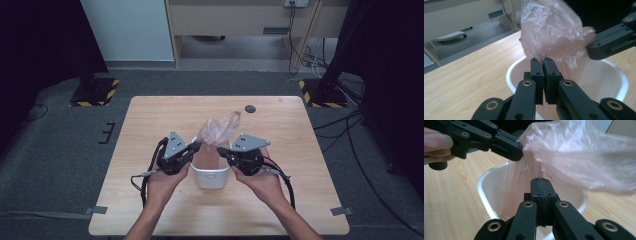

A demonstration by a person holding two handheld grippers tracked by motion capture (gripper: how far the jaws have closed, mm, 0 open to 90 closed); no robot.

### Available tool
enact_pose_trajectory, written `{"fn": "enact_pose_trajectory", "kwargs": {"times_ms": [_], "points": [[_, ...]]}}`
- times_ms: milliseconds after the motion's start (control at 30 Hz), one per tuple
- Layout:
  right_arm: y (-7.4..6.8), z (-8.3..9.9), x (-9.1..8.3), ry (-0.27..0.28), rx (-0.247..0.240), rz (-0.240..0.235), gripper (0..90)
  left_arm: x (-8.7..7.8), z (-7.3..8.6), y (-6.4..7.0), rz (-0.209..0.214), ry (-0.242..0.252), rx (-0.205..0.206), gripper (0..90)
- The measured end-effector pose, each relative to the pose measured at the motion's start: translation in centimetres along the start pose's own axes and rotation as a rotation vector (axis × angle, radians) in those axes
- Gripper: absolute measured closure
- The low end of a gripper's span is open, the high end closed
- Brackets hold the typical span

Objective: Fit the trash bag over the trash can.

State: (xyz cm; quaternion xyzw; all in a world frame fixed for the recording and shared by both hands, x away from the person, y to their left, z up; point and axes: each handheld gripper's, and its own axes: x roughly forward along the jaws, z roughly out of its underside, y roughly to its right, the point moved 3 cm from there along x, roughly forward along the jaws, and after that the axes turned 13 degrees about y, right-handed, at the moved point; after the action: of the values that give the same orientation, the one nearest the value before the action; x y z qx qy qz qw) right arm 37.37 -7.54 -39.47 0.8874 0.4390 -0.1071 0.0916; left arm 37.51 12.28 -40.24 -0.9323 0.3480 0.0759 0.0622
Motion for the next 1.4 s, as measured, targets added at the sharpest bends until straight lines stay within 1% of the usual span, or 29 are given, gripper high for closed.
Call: {"fn": "enact_pose_trajectory", "kwargs": {"times_ms": [67, 267, 467, 600, 667, 767, 800, 833, 1033, 1133, 1267, 1400], "points": [[0.1, 0.0, -0.3, -0.002, 0.003, 0.012, 90.0, 0.0, 0.1, -0.3, -0.001, 0.000, -0.011, 88.5], [0.5, 0.2, -1.3, 0.000, 0.006, 0.020, 90.0, 0.2, 0.3, -0.6, -0.018, -0.004, -0.033, 89.8], [0.7, 0.5, -2.2, 0.003, 0.006, 0.030, 90.0, 0.1, 0.5, -1.2, -0.039, -0.010, -0.032, 90.0], [0.9, 0.6, -2.4, 0.005, 0.009, 0.032, 90.0, -0.1, 0.7, -1.3, -0.032, -0.006, -0.038, 89.1], [0.8, 0.5, -2.3, 0.005, 0.007, 0.031, 90.0, -0.2, 0.6, -1.0, -0.038, 0.004, -0.034, 83.7], [0.6, 0.5, -1.8, 0.004, 0.011, 0.031, 90.0, -0.4, 0.6, -0.8, -0.050, 0.013, -0.039, 71.2], [0.6, 0.4, -1.7, 0.003, 0.011, 0.031, 90.0, -0.5, 0.5, -0.7, -0.055, 0.018, -0.041, 68.9], [0.5, 0.5, -1.4, 0.000, 0.011, 0.034, 90.0, -0.6, 0.5, -0.7, -0.057, 0.020, -0.042, 64.5], [0.2, 0.5, -0.5, -0.013, 0.014, 0.042, 90.0, -1.1, 0.1, -0.4, -0.056, 0.036, -0.053, 52.6], [0.0, 0.5, -0.3, -0.014, 0.010, 0.036, 90.0, -1.0, -0.3, -0.3, -0.063, 0.038, -0.049, 43.5], [-0.3, 0.4, -0.1, -0.017, 0.001, 0.030, 90.0, -0.7, -0.9, -0.3, -0.060, 0.039, -0.026, 38.6], [-0.5, 0.2, 0.0, -0.012, -0.007, 0.021, 90.0, -0.5, -1.4, -0.3, -0.053, 0.035, -0.019, 36.4]]}}
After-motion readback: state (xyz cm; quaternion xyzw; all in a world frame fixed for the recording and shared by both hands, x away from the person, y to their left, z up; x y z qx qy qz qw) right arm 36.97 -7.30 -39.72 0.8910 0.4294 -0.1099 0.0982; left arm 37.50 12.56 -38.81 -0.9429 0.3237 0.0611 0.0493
